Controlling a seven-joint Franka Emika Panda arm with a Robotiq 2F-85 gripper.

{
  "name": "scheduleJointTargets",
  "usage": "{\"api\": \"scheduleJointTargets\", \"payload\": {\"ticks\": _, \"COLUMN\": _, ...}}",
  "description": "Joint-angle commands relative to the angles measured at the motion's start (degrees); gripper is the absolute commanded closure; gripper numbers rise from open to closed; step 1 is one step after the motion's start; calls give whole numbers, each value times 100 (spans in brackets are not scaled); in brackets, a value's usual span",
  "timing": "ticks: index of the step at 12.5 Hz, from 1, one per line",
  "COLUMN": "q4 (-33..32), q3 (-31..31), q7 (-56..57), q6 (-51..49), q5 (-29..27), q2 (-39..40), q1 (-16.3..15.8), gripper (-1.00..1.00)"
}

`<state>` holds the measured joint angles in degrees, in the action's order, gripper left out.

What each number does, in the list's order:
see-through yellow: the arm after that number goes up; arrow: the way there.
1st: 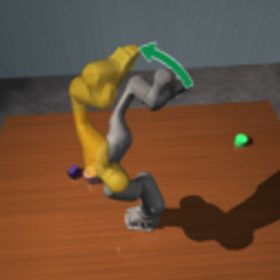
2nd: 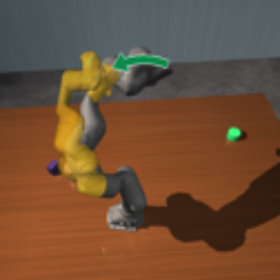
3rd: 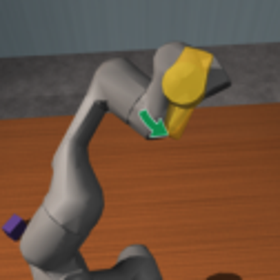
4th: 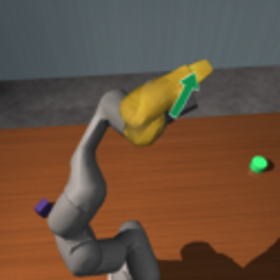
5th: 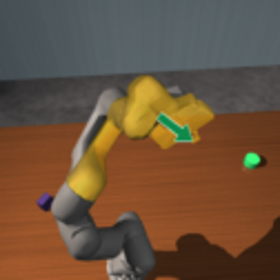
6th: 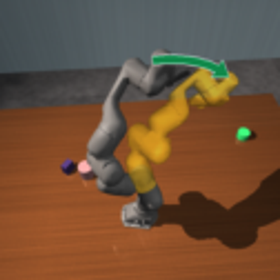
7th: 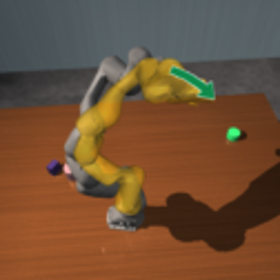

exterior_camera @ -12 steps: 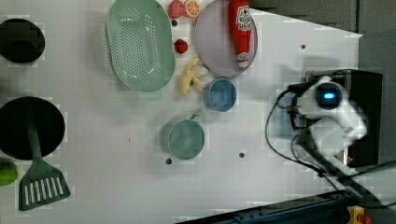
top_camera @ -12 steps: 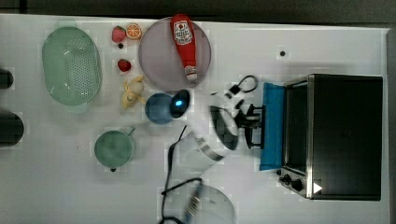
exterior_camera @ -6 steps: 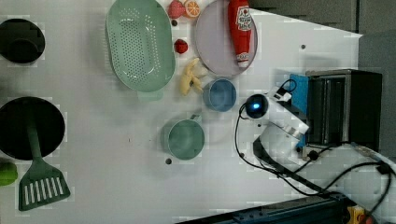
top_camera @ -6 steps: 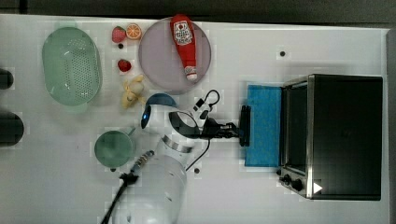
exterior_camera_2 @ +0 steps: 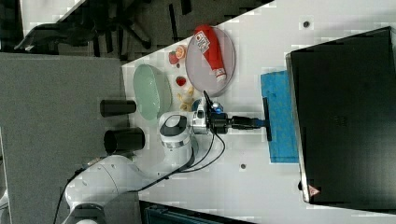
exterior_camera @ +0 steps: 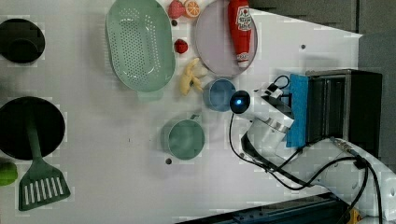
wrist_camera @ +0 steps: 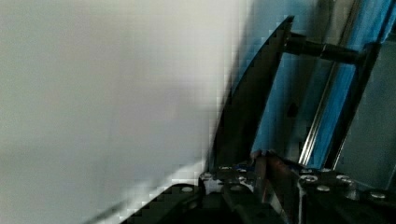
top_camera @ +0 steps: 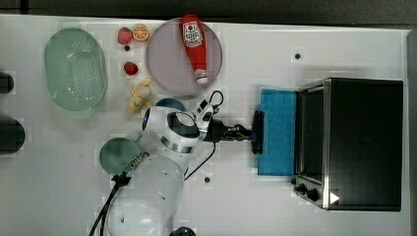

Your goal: Flap open oven.

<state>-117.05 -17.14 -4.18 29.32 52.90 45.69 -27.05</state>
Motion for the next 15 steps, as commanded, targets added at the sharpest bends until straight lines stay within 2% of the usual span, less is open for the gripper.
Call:
{"api": "scheduleJointTargets", "payload": {"ticks": 1, "q4": 181, "q3": -169, "q7": -349, "q6": 430, "q5": -89, "q2": -505, "q1": 17, "gripper": 65}}
{"api": "scheduleJointTargets", "payload": {"ticks": 5, "q4": 160, "q3": -180, "q7": -103, "q6": 798, "q5": -1179, "q2": -1248, "q1": 85, "gripper": 65}}
{"api": "scheduleJointTargets", "payload": {"ticks": 12, "q4": 174, "q3": -475, "q7": -86, "q6": 709, "q5": -3192, "q2": -2900, "q1": 201, "gripper": 65}}
{"api": "scheduleJointTargets", "payload": {"ticks": 15, "q4": 184, "q3": -701, "q7": -86, "q6": 366, "q5": -3726, "q2": -3603, "q1": 217, "gripper": 65}}
